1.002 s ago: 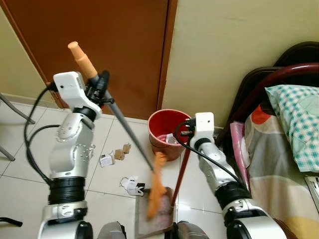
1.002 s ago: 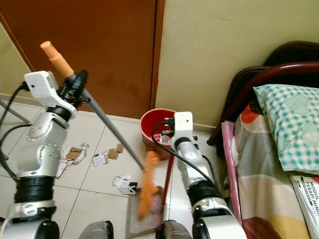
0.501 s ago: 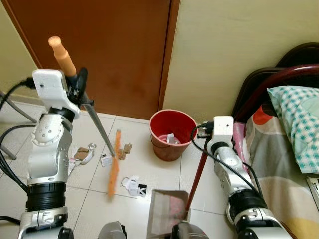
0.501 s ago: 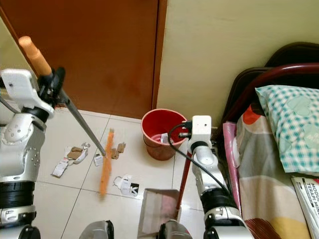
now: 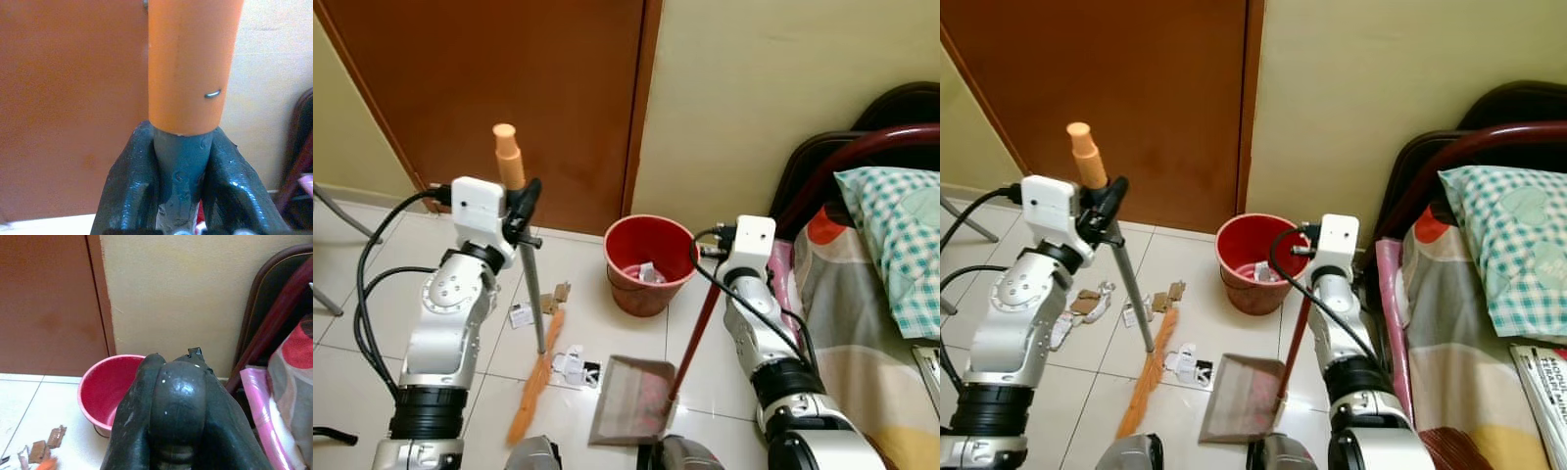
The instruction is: Sweep floor
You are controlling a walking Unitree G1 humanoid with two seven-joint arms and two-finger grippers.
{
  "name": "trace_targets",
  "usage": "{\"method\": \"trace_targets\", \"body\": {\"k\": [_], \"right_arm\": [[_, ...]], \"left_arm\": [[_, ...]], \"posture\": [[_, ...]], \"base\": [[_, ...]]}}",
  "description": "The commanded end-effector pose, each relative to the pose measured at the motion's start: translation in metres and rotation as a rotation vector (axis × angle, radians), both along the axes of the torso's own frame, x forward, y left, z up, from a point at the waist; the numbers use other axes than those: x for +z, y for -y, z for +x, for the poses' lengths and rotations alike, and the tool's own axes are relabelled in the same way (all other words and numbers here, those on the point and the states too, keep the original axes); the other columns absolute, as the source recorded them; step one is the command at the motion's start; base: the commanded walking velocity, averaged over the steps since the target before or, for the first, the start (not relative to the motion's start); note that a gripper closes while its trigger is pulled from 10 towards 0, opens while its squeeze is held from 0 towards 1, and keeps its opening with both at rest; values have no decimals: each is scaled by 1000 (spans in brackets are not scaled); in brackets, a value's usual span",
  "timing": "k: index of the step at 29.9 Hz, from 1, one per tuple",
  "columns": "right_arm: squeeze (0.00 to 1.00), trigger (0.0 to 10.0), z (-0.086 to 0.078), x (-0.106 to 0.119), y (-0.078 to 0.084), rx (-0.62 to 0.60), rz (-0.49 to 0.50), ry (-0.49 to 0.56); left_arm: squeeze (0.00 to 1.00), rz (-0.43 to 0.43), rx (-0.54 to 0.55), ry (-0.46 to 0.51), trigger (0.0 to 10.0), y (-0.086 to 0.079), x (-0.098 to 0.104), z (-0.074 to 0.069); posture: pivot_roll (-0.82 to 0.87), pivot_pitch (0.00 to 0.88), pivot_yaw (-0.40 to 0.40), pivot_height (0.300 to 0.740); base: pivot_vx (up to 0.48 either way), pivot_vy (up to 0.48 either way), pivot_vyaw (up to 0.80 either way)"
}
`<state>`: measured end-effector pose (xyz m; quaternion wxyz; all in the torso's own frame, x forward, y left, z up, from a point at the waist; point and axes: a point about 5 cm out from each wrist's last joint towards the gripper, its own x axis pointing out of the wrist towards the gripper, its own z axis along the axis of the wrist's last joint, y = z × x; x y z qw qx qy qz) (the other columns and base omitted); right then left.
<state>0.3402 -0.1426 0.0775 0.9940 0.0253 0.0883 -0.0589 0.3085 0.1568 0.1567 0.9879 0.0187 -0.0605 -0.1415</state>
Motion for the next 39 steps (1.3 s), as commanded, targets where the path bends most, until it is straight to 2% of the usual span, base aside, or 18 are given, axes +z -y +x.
{"method": "trace_targets", "body": {"k": [1, 5, 10, 12, 15, 17, 18, 19, 21, 24, 25, 28, 29, 33, 35, 36, 39], "right_arm": [[0, 10000, 2, 2, -2, -8, 1, 10], [0, 10000, 1, 0, -4, 0, 4, 4], [0, 10000, 0, -2, -6, 2, 3, 0], [0, 10000, 0, -3, -5, 1, 4, -3], [0, 10000, 0, -3, -4, -1, 4, -3], [0, 10000, -1, -4, -4, -1, 2, -6], [0, 10000, -1, -5, -3, 1, -5, -7], [0, 10000, -1, -5, -3, 1, -5, -7], [0, 10000, -2, -5, 0, 14, -47, -4], [0, 10000, -3, -4, 6, 23, -93, 1], [0, 10000, -3, -4, 6, 23, -93, 1], [0, 10000, -5, -5, 14, 13, -103, -6], [0, 10000, -7, -6, 19, 1, -105, -8], [0, 10000, -9, -9, 23, -26, -66, -13], [0, 10000, -9, -8, 23, -35, -64, -10], [0, 10000, -8, -7, 22, -44, -58, -1], [0, 10000, -7, -6, 20, -47, -49, 4]], "left_arm": [[0, -88, -67, 13, 10000, 18, 7, -3], [0, -176, -98, -10, 10000, 31, 7, -3], [0, -231, -93, -16, 10000, 36, 9, -3], [0, -229, -61, 2, 10000, 29, 12, 0], [0, -272, -4, 21, 10000, 17, 19, 4], [0, -271, 48, 53, 10000, 5, 27, 8], [0, -263, 91, 95, 10000, -6, 39, 11], [0, -263, 91, 95, 10000, -6, 39, 11], [0, -225, 122, 163, 10000, -19, 57, 13], [0, -179, 140, 219, 10000, -30, 74, 15], [0, -179, 140, 219, 10000, -30, 74, 15], [0, -106, 143, 232, 10000, -35, 76, 14], [0, -77, 151, 198, 10000, -41, 66, 12], [0, -42, 150, 127, 10000, -45, 46, 7], [0, 1, 134, 64, 10000, -44, 27, 2], [0, 22, 108, 1, 10000, -40, 8, -4], [0, 34, 74, -49, 10000, -33, -8, -9]], "posture": [[40, 83, -61, 740], [40, 83, -61, 740], [34, 85, -62, 740], [34, 85, -62, 740], [34, 94, -60, 740], [34, 94, -60, 740], [38, 95, -63, 740], [38, 95, -63, 740], [40, 96, -64, 740], [42, 97, -64, 740], [42, 97, -64, 740], [43, 98, -61, 740], [36, 99, -58, 740], [36, 99, -58, 740], [36, 99, -58, 740], [40, 102, -58, 740], [40, 102, -58, 740]], "base": [[0, 0, 0], [0, 0, 0], [0, 0, 0], [0, 0, 0], [0, 0, 0], [0, 0, 0], [0, 0, 0], [0, 0, 0], [0, 0, 0], [0, 0, 0], [0, 0, 0], [0, 0, 0], [0, 0, 0], [0, 0, 0], [0, 0, 0], [0, 0, 0], [0, 0, 0]]}}
